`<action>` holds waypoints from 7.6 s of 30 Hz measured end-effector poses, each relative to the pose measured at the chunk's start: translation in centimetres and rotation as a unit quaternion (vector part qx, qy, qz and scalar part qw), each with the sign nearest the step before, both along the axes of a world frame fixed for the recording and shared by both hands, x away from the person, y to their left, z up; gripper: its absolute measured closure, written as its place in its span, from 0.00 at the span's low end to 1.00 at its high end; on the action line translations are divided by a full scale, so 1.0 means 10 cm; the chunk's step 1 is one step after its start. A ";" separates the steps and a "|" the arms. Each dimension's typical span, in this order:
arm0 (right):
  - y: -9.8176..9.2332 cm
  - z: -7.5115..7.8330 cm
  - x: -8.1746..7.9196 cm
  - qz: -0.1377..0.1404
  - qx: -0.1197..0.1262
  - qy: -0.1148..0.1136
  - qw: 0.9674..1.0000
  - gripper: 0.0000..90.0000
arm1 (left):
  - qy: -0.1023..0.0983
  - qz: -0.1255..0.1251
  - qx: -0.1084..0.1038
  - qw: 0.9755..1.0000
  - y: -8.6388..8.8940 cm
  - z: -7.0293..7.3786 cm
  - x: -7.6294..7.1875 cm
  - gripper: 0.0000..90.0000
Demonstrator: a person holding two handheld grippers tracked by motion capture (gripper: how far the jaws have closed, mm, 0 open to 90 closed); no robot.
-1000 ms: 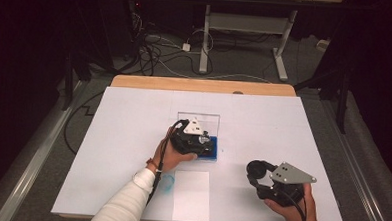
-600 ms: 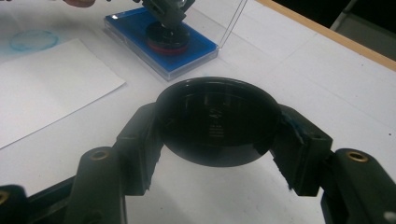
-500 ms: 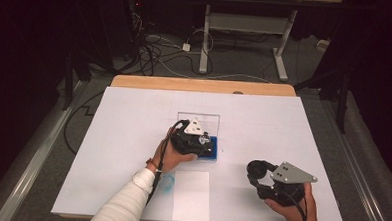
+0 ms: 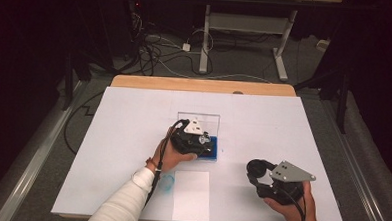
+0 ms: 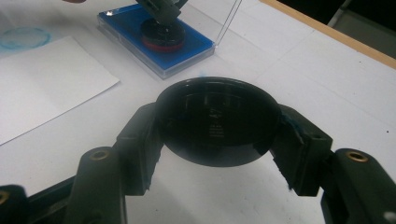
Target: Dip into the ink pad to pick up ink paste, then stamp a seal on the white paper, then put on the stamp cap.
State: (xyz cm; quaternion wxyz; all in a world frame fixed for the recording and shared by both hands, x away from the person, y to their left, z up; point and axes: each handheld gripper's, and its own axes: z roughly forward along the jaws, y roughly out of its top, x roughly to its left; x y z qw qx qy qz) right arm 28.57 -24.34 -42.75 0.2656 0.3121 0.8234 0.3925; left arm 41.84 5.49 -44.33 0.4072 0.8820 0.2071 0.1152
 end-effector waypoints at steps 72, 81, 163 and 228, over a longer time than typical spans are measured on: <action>0.01 0.02 -0.13 0.025 0.004 -0.019 0.999 0.43 | -0.082 -0.017 0.010 0.996 0.54 0.51 -0.74 0.60; 0.01 0.04 -0.13 0.025 0.006 -0.022 0.999 0.43 | -0.083 -0.031 0.006 0.996 0.58 0.57 -0.85 0.60; 0.08 -0.02 -0.12 0.031 -0.014 -0.005 0.999 0.43 | -0.022 -0.124 0.053 0.991 0.38 -0.09 -1.27 0.60; 0.07 -0.03 -0.08 0.023 -0.016 -0.001 1.000 0.43 | -0.011 -0.110 0.047 0.993 0.37 -0.10 -1.27 0.60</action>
